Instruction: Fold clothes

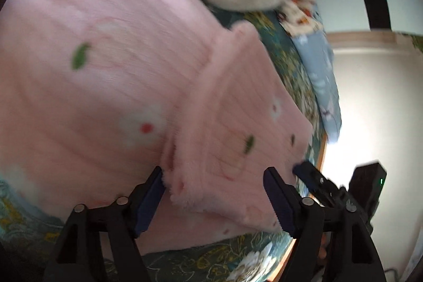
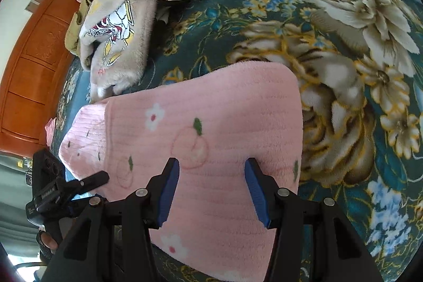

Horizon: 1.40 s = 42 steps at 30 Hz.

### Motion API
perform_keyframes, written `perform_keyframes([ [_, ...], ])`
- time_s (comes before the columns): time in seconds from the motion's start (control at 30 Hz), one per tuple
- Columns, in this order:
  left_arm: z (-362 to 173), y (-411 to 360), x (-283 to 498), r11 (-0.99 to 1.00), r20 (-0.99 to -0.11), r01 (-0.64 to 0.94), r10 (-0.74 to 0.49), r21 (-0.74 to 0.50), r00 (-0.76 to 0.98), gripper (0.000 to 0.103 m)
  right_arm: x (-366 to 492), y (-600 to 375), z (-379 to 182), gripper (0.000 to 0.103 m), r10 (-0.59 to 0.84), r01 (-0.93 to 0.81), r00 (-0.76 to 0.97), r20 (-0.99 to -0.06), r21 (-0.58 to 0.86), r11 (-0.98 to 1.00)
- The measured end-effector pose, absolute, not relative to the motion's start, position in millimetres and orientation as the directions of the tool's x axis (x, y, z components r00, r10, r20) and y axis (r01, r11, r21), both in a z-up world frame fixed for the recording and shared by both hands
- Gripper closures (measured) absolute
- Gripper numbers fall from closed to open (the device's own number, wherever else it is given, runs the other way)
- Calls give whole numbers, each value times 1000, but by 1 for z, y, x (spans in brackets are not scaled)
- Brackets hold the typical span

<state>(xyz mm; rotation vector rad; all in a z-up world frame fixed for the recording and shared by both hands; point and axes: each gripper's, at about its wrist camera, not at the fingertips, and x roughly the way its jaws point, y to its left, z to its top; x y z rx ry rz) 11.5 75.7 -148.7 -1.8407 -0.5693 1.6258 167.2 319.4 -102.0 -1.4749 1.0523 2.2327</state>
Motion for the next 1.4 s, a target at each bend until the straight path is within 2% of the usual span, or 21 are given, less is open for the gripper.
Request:
perform_keyframes([
  [0.03,-150,79,13,-721,-724,-89,671,-687,161,65,167,321,-102,50,-164,-575,-448,-879,423,-700],
  [0.07,-149,79,13,-712,-717,-98,678,-696,163,79,167,322,-102,50,-164,-577,-447,-879,424,-698],
  [0.27,-106,71,21,-587,-611,-226,789,-778,55,88,168,327,-101,50,-170,-575,-457,-873,436,-692],
  [0.37,-81,67,25,-544,-562,-288,827,-788,-25,89,167,327,-94,50,-164,-551,-484,-860,445,-706],
  [0.43,-81,57,26,-641,-654,-277,754,-716,-57,87,166,326,-90,50,-161,-535,-502,-850,451,-714],
  [0.5,-112,50,19,-749,-758,-148,653,-646,1,87,165,326,-85,50,-158,-519,-519,-840,456,-723],
  [0.53,-131,44,14,-773,-775,-56,630,-632,48,87,165,326,-83,50,-156,-510,-528,-835,458,-728],
  [0.6,-152,31,9,-775,-770,70,632,-628,83,87,164,326,-80,50,-154,-497,-539,-828,461,-736],
  [0.67,-168,21,4,-769,-764,172,636,-616,106,87,160,325,-100,50,-167,-521,-476,-864,430,-737],
  [0.77,-160,23,4,-785,-782,123,617,-607,85,87,163,329,-130,50,-153,-584,-386,-910,370,-723],
  [0.83,-159,26,4,-790,-787,105,612,-604,82,86,167,332,-137,50,-168,-599,-387,-907,386,-702],
  [1.03,-161,13,5,-754,-754,130,655,-644,60,85,165,335,-104,50,-126,-555,-475,-871,408,-725],
  [1.13,-159,7,3,-751,-750,132,658,-647,64,85,158,343,-110,50,-97,-580,-438,-893,364,-729],
  [1.2,-160,7,3,-746,-746,133,663,-652,60,79,153,351,-133,50,-111,-635,-352,-929,325,-701],
  [1.27,-156,-1,3,-729,-731,146,681,-669,49,60,155,355,-147,49,-150,-663,-331,-932,343,-665],
  [1.33,-149,-9,2,-666,-672,175,740,-725,34,57,155,354,-140,49,-134,-663,-338,-932,337,-669],
  [1.4,-131,-28,-8,-640,-652,168,758,-750,-27,53,155,348,-131,49,-118,-648,-341,-933,325,-689],
])
